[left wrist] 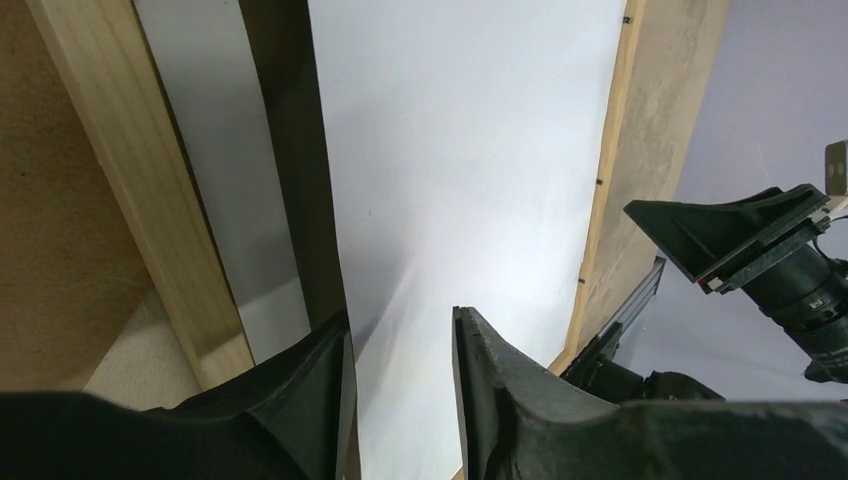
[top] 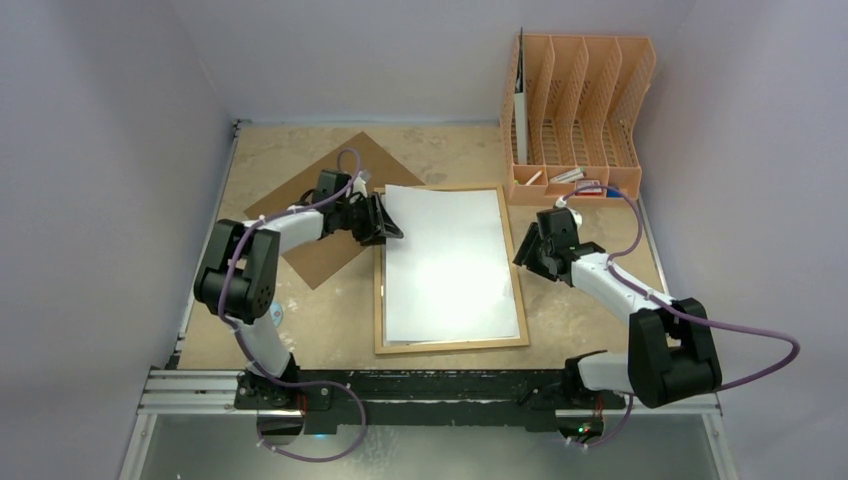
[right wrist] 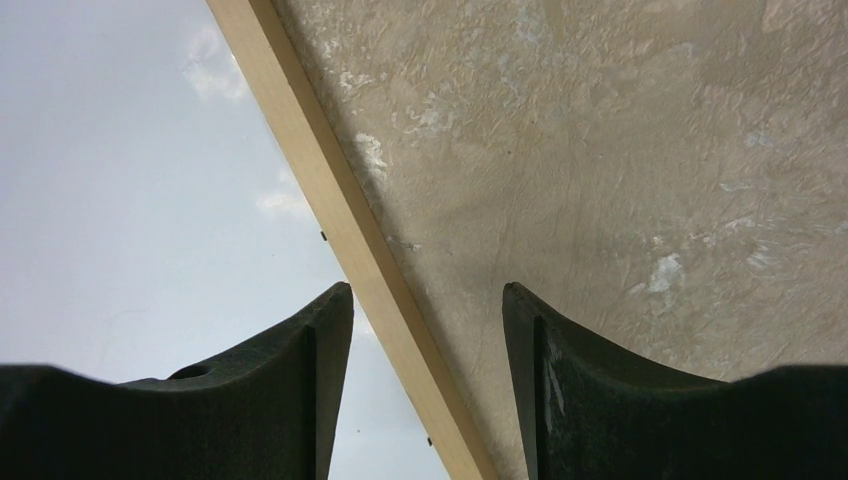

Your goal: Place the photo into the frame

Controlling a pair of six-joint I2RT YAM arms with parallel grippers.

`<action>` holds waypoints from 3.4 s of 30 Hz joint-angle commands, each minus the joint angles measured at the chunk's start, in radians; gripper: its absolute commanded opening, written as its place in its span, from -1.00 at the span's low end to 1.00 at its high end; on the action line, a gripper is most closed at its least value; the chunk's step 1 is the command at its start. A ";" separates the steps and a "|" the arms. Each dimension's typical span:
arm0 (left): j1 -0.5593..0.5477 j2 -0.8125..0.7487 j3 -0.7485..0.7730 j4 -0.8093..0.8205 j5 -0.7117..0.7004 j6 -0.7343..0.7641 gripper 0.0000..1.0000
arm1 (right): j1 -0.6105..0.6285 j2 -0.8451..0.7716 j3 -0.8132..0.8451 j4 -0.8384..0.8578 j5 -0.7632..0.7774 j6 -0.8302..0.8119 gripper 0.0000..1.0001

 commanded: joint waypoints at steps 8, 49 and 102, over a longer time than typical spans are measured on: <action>0.005 -0.096 0.153 -0.348 -0.219 0.156 0.35 | -0.004 -0.039 0.045 -0.052 0.026 -0.022 0.19; 0.318 0.296 0.737 -0.394 -0.569 0.398 0.68 | 0.528 0.643 0.772 0.336 -0.325 0.246 0.09; 0.471 0.483 0.692 -0.123 -0.437 0.529 0.58 | 0.640 1.038 1.183 -0.122 -0.224 0.543 0.15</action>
